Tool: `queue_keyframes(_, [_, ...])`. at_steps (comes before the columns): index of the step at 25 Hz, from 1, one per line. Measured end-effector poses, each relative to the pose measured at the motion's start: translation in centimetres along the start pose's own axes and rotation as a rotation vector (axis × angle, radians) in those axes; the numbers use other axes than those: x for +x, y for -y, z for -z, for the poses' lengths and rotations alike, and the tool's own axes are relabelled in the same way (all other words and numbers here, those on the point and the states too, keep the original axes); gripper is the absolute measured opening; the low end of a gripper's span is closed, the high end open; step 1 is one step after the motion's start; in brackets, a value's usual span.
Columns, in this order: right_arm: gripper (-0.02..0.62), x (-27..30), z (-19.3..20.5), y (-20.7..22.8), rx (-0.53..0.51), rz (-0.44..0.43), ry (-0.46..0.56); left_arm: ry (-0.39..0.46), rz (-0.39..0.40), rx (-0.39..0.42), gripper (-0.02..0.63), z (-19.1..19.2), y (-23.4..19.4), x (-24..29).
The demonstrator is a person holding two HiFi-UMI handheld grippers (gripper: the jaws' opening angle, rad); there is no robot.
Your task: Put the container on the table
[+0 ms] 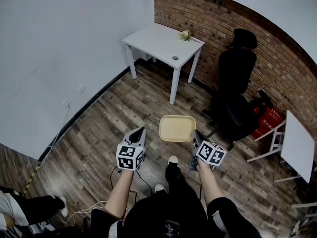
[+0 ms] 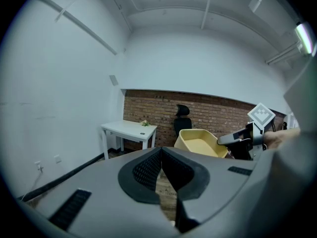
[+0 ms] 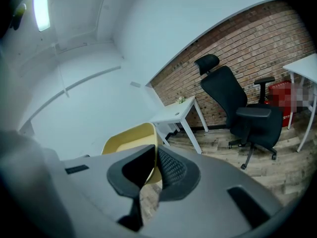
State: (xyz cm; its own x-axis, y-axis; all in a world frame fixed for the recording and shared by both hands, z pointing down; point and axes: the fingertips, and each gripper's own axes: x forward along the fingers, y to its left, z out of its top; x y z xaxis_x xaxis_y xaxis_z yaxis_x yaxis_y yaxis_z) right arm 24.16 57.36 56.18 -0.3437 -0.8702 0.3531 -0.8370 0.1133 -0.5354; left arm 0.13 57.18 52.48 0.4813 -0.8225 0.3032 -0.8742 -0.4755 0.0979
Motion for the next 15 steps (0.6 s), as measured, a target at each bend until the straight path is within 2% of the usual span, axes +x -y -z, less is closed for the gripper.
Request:
queue_keyframes(10, [0.035, 5.5, -2.9, 1.8, 0.006, 0.005, -0.002, -0.016, 0.022, 0.009, 0.015, -1.8, -2.0, 6.5])
queue_keyframes(15, [0.035, 8.8, -6.0, 2.6, 0.005, 0.000, 0.005, -0.015, 0.027, 0.011, 0.015, -3.9, -3.2, 10.5])
